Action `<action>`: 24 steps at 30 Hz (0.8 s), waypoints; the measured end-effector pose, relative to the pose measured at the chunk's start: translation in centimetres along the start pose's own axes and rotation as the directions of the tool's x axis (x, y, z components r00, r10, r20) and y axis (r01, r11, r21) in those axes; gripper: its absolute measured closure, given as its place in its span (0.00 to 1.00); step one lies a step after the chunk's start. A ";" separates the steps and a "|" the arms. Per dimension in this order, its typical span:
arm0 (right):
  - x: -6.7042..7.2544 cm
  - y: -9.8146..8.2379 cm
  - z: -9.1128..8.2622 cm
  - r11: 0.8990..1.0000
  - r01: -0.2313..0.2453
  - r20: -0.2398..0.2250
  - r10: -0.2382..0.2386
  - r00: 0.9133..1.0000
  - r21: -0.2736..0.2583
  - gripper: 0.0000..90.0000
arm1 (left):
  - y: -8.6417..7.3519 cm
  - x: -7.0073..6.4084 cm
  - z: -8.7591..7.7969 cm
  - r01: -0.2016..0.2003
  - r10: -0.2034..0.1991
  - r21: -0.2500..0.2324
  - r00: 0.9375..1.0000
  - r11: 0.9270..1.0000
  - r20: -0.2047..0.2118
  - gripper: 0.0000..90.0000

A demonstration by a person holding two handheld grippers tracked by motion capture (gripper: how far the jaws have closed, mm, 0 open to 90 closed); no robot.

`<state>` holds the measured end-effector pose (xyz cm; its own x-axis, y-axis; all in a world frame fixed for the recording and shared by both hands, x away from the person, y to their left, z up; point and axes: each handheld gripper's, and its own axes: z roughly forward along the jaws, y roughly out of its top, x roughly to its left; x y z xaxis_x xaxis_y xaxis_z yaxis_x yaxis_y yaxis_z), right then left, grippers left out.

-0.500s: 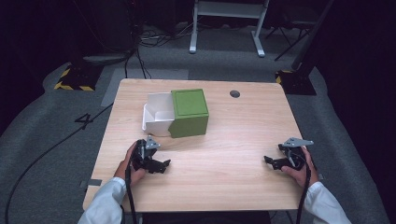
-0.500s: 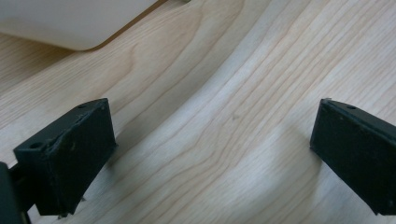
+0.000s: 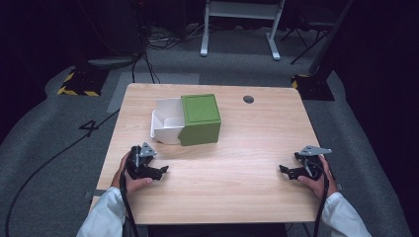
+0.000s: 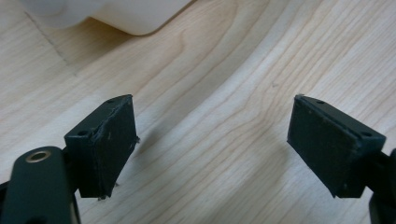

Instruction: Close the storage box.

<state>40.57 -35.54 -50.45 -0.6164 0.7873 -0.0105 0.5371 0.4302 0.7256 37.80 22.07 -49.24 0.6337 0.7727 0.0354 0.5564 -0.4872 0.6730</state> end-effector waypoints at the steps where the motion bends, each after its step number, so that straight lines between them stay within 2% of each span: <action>1: 0.0 0.0 0.0 1.000 0.001 0.000 -0.001 1.000 0.000 0.09 | 0.1 0.5 -0.5 0.008 -0.009 -0.025 1.000 1.000 -0.003 0.22; 2: 0.0 0.0 0.0 1.000 0.001 0.000 -0.001 1.000 0.000 0.09 | 0.1 0.5 -0.5 0.008 -0.009 -0.025 1.000 1.000 -0.003 0.23; 3: 0.0 0.0 0.0 1.000 0.001 -0.001 -0.001 1.000 0.000 0.09 | 0.1 0.7 -0.8 0.017 -0.017 -0.039 1.000 0.999 -0.020 0.25; 5: 0.0 0.0 0.0 1.000 0.003 -0.003 -0.003 1.000 0.000 0.09 | 0.2 1.4 -1.3 0.037 -0.041 -0.082 0.998 0.996 -0.046 0.25; 7: 0.0 0.0 0.0 1.000 0.005 -0.003 -0.005 1.000 0.001 0.09 | 0.3 2.1 -1.8 0.092 -0.098 -0.117 0.994 0.989 -0.045 0.25; 9: 0.0 0.0 0.0 1.000 0.006 -0.004 -0.006 1.000 0.001 0.09 | 0.6 2.7 -2.2 0.099 -0.112 -0.146 0.990 0.984 -0.084 0.30; 12: 0.0 0.0 0.0 1.000 0.007 -0.005 -0.007 1.000 0.001 0.09 | 1.0 3.4 -2.7 0.112 -0.132 -0.183 0.986 0.977 -0.103 0.30; 17: 0.0 0.0 0.0 1.000 0.007 -0.006 -0.007 1.000 0.000 0.09 | 1.4 4.1 -3.1 0.106 -0.131 -0.189 0.983 0.976 -0.127 0.32; 18: 0.0 0.0 0.0 1.000 0.007 -0.006 -0.007 1.000 0.000 0.09 | 1.4 4.4 -3.1 0.120 -0.146 -0.191 0.981 0.974 -0.128 0.32; 20: 0.0 0.0 0.0 1.000 0.007 -0.006 -0.007 1.000 0.000 0.09 | 1.4 4.7 -3.1 0.120 -0.152 -0.184 0.974 0.976 -0.167 0.33; 21: 0.0 0.0 0.0 1.000 0.007 -0.006 -0.007 1.000 0.000 0.09 | 1.5 4.8 -3.1 0.123 -0.155 -0.182 0.973 0.976 -0.173 0.33; 22: 0.0 0.0 0.0 1.000 0.007 -0.006 -0.007 1.000 0.000 0.09 | 1.6 5.0 -3.1 0.128 -0.161 -0.187 0.972 0.974 -0.173 0.33; 24: 0.0 0.0 0.0 1.000 0.006 -0.006 -0.006 1.000 0.001 0.09 | 1.8 5.2 -3.4 0.148 -0.184 -0.213 0.970 0.966 -0.161 0.33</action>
<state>40.54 -35.56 -50.45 -0.6233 0.7819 -0.0107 0.5336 0.4353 0.7251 40.32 26.58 -45.32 0.4257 0.9044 0.0296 0.5163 -0.2696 0.8128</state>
